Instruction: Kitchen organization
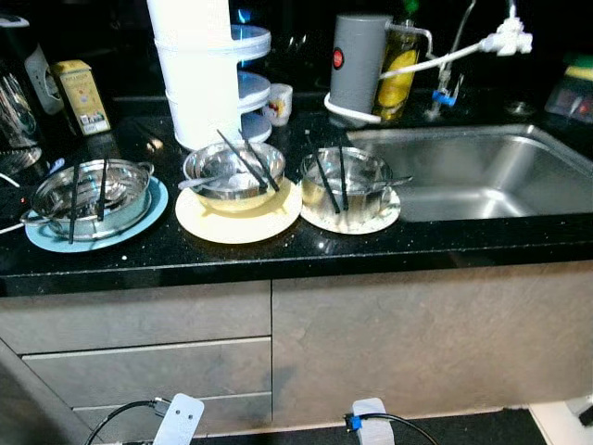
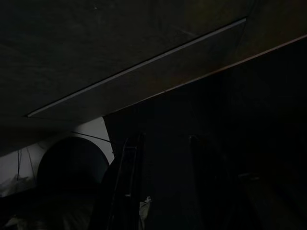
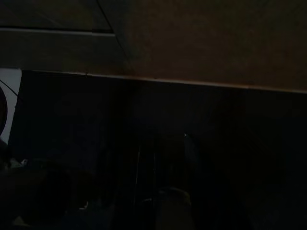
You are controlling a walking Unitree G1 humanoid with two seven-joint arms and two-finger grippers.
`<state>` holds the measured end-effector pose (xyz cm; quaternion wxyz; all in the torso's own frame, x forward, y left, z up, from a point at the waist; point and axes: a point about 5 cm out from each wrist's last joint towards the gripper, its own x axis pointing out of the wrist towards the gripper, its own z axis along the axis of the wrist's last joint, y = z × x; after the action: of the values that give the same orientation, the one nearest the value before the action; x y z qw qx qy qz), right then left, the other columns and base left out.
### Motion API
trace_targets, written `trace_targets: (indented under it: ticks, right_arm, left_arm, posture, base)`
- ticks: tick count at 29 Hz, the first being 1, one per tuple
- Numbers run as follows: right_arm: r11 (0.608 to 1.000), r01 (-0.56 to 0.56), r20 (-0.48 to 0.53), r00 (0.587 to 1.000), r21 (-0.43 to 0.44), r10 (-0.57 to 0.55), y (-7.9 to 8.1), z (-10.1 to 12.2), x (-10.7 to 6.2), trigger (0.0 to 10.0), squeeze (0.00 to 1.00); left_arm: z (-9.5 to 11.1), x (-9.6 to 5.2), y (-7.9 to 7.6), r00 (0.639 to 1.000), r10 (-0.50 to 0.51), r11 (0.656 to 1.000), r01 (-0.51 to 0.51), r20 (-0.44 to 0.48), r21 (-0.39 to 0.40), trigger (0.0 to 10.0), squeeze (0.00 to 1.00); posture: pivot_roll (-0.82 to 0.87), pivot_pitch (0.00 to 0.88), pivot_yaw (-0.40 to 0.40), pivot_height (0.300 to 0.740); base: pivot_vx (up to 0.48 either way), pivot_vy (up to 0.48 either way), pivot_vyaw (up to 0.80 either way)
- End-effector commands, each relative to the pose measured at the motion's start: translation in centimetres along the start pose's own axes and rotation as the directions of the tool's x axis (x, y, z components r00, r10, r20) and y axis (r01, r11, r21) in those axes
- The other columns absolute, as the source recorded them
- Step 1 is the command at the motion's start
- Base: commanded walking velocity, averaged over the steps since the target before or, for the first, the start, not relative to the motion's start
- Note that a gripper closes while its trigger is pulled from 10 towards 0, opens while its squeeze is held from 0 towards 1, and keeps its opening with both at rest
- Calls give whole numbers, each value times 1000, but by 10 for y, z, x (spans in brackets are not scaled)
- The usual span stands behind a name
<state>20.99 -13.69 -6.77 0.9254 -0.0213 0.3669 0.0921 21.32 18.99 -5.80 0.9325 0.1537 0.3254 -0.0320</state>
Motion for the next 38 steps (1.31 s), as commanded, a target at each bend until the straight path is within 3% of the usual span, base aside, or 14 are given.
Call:
trace_targets:
  ticks: [1, 12, 20, 27, 38]
  right_arm:
    - [1000, -6, -13, 1000, -8, 6, 1, -5, -1, 10000, 0]
    - [1000, 4, -18, 1000, 1, -4, 2, -6, -1, 10000, 0]
    - [999, -16, -36, 999, -28, 15, 4, -12, -3, 10000, 0]
    - [1000, -11, -27, 1000, -15, 10, 5, -9, -2, 10000, 0]
    - [1000, -6, -31, 999, -7, 6, 5, -11, -3, 10000, 0]
  left_arm:
    - [-6, -1, -2, 999, -1, 1000, 1, -34, 6, 10000, 0]
    - [-4, 0, -3, 999, -9, 1000, 10, -42, 23, 10000, 0]
    - [-3, 0, -6, 999, -18, 999, 17, -28, -27, 10000, 0]
    - [-2, 0, -4, 999, -26, 999, 27, -20, 35, 10000, 0]
    - [6, 4, -2, 1000, -16, 999, 17, -6, 31, 10000, 0]
  posture:
    - [-44, 9, 9, 740]
    - [-39, 26, -3, 740]
    - [-36, 40, -15, 740]
    - [-26, 55, -6, 740]
    - [-25, 61, -3, 740]
  base:
    - [0, 0, 0]
    - [0, 0, 0]
    - [0, 240, 0]
    - [0, 38, 0]
    - [0, 0, 0]
